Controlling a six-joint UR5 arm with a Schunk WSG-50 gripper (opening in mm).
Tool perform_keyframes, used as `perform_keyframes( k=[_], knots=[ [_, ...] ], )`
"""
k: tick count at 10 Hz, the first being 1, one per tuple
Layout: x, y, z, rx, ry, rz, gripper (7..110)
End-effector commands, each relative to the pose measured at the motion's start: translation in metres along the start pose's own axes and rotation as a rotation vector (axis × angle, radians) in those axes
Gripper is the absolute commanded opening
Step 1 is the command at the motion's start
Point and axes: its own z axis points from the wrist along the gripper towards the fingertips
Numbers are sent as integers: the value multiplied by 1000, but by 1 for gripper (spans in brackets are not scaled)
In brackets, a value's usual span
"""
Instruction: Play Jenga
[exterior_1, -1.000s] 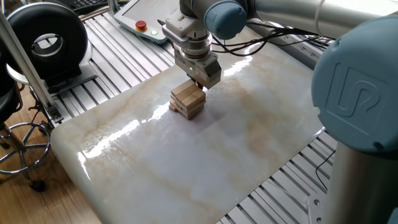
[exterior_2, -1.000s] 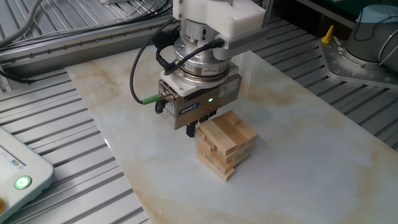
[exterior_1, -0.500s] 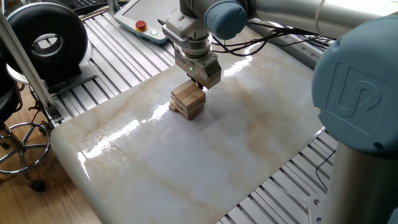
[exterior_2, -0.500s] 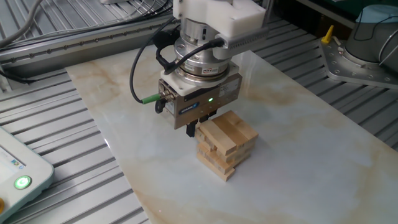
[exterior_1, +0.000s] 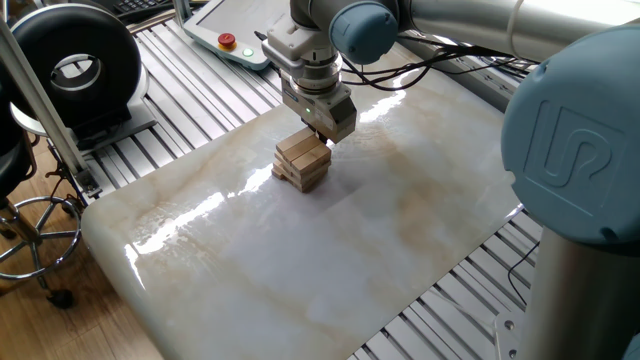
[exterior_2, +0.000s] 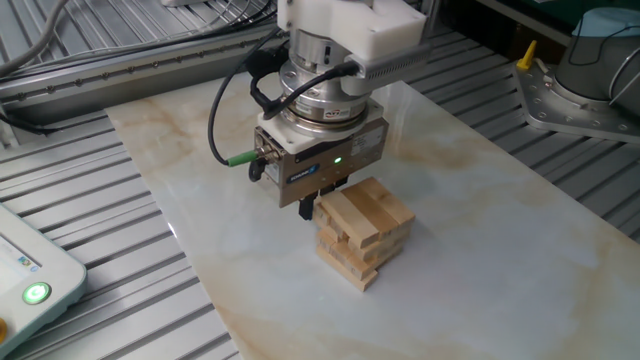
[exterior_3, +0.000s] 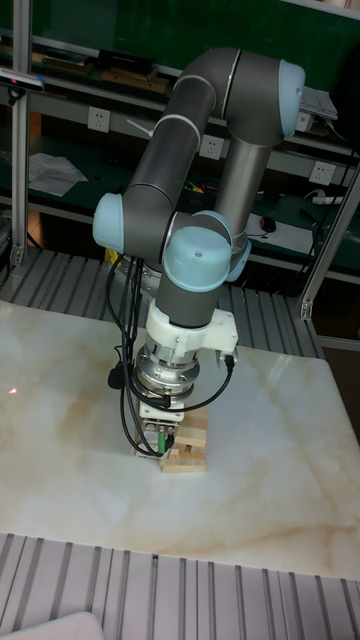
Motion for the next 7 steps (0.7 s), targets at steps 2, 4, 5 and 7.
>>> perform_keyframes(
  k=[2, 4, 5, 7],
  knots=[
    [-1, 0, -2, 1, -9, 16, 7],
    [-2, 2, -4, -1, -8, 24, 7],
    [-3, 2, -4, -1, -11, 26, 7],
    [-3, 1, -4, 1, -14, 29, 7]
  ],
)
